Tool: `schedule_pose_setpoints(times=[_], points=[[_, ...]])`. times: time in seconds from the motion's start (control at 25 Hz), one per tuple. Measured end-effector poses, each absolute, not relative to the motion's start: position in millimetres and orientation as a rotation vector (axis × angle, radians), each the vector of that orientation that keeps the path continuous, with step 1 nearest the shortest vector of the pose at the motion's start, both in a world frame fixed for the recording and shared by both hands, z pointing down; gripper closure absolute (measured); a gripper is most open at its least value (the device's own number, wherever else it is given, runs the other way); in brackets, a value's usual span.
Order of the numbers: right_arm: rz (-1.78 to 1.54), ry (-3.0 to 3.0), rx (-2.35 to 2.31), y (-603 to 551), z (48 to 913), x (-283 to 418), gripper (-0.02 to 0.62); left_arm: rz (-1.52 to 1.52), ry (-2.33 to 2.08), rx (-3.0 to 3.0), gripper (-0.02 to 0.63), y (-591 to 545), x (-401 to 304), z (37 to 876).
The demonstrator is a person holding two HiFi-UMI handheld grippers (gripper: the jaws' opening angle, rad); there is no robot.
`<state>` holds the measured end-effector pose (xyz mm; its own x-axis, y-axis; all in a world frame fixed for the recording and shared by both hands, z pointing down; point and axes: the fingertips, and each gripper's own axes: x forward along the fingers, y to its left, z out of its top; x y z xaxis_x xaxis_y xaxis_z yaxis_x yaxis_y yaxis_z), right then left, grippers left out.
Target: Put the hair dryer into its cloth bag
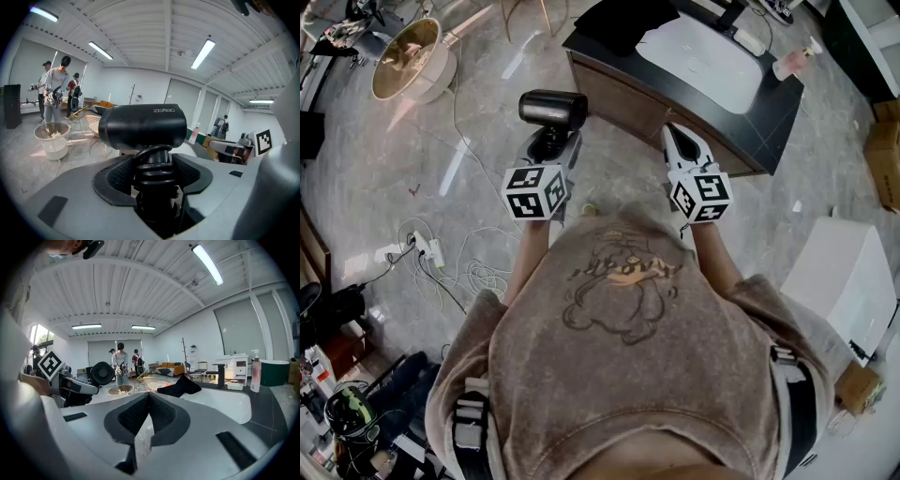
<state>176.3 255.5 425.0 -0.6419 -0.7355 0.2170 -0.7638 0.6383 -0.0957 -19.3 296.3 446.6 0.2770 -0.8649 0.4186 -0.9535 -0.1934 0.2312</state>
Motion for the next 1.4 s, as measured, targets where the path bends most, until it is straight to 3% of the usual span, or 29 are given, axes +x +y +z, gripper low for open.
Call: schedule_pose_setpoints(times=[0.84,1.4], points=[[0.281,-2.635,1.281,230,452,116,0.595,0.34,-1.492,2.212,0.348,252,-64,466],[0.26,-2.659,1.226,114,454,79,0.595,0.347,-1.488,2.208,0.348,151,-93,470]])
